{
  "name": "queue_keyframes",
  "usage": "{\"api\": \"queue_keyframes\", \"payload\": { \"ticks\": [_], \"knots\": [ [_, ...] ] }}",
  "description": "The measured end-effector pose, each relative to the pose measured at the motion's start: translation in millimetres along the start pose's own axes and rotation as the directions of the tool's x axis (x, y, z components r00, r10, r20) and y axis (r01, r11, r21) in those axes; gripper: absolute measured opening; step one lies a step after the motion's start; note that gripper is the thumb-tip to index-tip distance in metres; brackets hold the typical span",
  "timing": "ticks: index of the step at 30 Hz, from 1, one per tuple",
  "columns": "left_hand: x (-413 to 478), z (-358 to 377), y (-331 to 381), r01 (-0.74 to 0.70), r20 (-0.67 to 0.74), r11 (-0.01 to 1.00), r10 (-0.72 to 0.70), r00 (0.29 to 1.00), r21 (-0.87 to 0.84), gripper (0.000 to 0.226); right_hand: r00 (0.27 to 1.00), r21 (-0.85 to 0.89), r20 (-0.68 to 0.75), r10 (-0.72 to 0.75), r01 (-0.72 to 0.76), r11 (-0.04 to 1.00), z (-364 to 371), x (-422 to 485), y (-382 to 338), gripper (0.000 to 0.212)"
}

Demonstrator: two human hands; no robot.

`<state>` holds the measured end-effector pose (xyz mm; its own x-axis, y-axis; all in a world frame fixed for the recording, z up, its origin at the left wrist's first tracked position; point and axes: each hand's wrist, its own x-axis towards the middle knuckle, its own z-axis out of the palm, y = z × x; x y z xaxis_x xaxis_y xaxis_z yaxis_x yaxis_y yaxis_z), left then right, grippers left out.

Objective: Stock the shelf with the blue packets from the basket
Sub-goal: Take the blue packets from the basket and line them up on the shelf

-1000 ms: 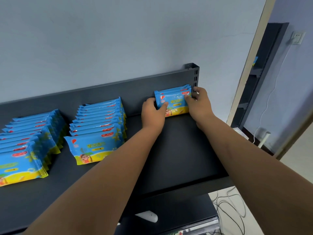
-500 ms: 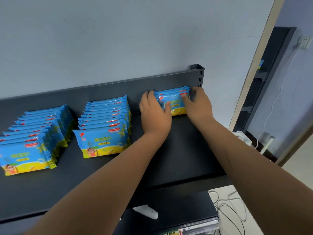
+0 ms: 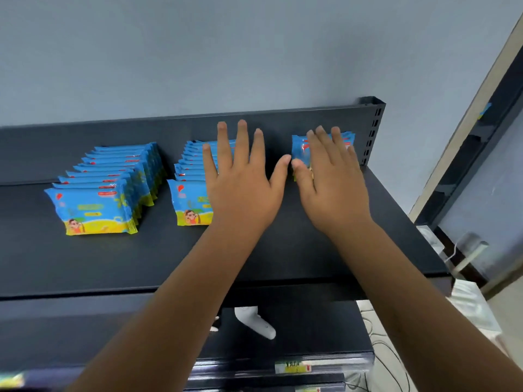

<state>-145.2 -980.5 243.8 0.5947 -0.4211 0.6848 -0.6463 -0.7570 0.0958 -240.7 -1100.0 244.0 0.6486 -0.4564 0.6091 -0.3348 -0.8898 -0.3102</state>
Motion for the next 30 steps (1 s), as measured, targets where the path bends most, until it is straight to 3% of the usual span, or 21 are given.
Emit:
{"api": "queue_keyframes", "payload": {
  "ticks": [7,14,22,30],
  "knots": [
    [-46,-55,-104,0.184,0.008,0.980,-0.185,0.983,0.076,0.074,0.971,0.043,0.011,-0.239,0.238,0.970,18,-14,-104,0.067],
    [-130,-110,-265,0.416,0.048,0.888,-0.432,0.901,0.197,0.075,0.912,0.202,0.087,-0.401,0.378,0.903,74,-60,-268,0.068],
    [-249,-215,-445,0.614,-0.004,0.710,-0.653,0.757,0.345,0.081,0.736,0.442,0.217,-0.641,0.512,0.737,133,-173,-505,0.072],
    [-379,-300,-577,0.772,-0.046,0.450,-0.851,0.523,0.448,0.079,0.508,0.619,0.294,-0.809,0.544,0.566,175,-280,-678,0.075]
  ]
}}
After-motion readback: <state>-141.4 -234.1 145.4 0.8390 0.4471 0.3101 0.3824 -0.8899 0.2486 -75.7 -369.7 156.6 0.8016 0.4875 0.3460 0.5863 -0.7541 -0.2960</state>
